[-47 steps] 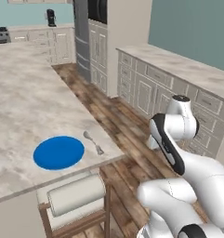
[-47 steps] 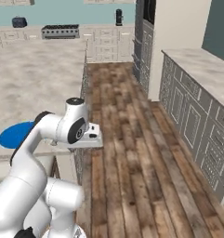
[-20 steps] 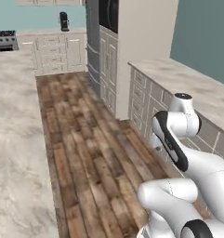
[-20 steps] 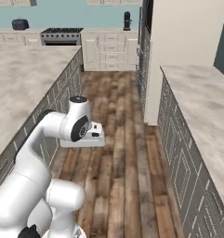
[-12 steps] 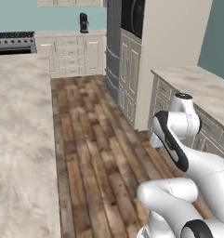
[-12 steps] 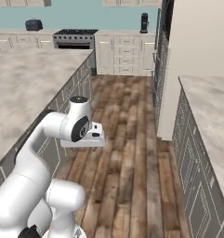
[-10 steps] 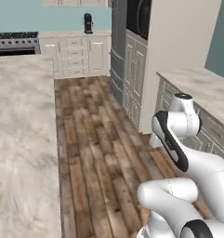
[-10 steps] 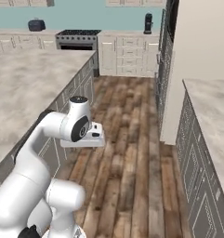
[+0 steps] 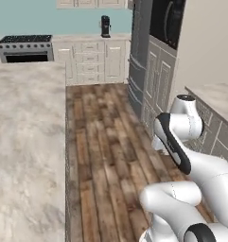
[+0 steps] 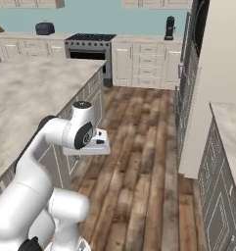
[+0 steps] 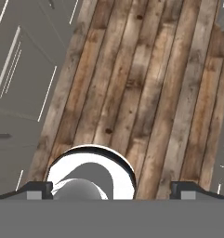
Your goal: Take the fork and place it on the left side of the plate. Then take the spoon and place it on the right side of the plate. Make sure they're directly next to the plate.
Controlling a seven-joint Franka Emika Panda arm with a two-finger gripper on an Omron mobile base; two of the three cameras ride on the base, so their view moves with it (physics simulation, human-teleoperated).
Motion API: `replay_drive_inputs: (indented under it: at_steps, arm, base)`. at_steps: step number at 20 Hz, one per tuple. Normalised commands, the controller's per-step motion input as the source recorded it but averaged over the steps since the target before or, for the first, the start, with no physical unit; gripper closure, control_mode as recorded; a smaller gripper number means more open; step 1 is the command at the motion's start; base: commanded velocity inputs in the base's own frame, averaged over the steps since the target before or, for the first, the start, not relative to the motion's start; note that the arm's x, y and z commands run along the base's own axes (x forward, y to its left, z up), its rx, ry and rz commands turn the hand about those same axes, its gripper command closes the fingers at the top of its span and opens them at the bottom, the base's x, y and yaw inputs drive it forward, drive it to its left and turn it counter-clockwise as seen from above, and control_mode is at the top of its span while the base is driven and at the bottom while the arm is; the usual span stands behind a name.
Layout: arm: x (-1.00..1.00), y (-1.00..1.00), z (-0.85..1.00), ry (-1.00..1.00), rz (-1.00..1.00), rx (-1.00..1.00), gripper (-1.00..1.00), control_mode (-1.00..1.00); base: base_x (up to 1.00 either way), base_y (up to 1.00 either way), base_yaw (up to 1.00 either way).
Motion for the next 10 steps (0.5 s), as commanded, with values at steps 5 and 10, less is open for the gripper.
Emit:
replay_drive_inputs:
  at_steps: [5,10]
  arm:
    - [0.00,0.00,0.00,0.00,0.00,0.00,-1.00,1.00]
    - [0.00,0.00,0.00,0.00,0.00,0.00,-1.00,1.00]
  base:
    - [1.00,-0.19,0.15]
    - [1.00,-0.19,0.14]
